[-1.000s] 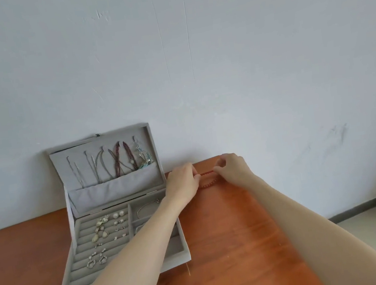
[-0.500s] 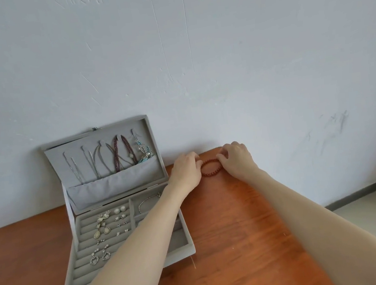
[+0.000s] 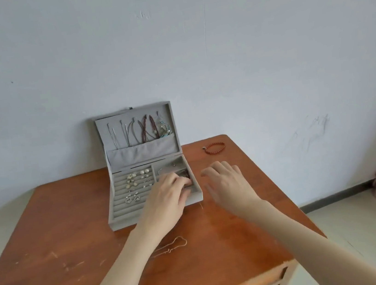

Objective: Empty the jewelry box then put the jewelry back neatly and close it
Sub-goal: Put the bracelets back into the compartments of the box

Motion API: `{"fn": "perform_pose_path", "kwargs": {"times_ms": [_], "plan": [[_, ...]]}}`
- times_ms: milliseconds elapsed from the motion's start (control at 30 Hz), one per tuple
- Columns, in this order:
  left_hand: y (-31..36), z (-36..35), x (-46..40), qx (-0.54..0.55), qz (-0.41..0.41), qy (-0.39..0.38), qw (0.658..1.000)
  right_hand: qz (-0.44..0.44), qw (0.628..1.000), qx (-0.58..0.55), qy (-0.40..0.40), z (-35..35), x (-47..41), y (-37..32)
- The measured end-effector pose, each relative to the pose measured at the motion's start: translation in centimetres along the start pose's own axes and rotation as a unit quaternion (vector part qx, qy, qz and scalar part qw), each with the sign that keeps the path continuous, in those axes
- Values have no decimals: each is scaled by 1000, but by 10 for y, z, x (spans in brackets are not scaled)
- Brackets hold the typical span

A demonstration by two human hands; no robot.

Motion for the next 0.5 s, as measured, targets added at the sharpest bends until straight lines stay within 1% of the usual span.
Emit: {"fn": "perform_pose_path", "kwargs": {"times_ms": [33,100,167,300,367,433,500], "plan": [[-2,4,15,8,15,-15,1000,13,1000,-7,-1,0,11,-11],[-8,9,41,31,57,-41,997,26,999,-35,-27,-5,29,-31],[-14,10,63,58,110,-57,991,16,995,-70,-68,-14,45,-41],[-28,19,89,113,215,-87,966,-25,992,-113,-52,-19,61,-48],[-32,25,93,122,229,-127,957,-35,991,-124,-44,-19,65,-47],[-31,28,92,110,230,-163,953,-36,990,-125,-44,-19,67,-47],[-29,28,89,100,237,-181,949,-35,990,-128,-52,-18,68,-48]]}}
Point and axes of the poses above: each hand's wrist, its own x-axis away from the middle knuckle, its own z-axis out of the back of the hand, y = z × x, the point moved 5 cm from there along -x, towards the middle knuckle, and after that the axes turned 9 degrees about y, right-handed, at the moved point
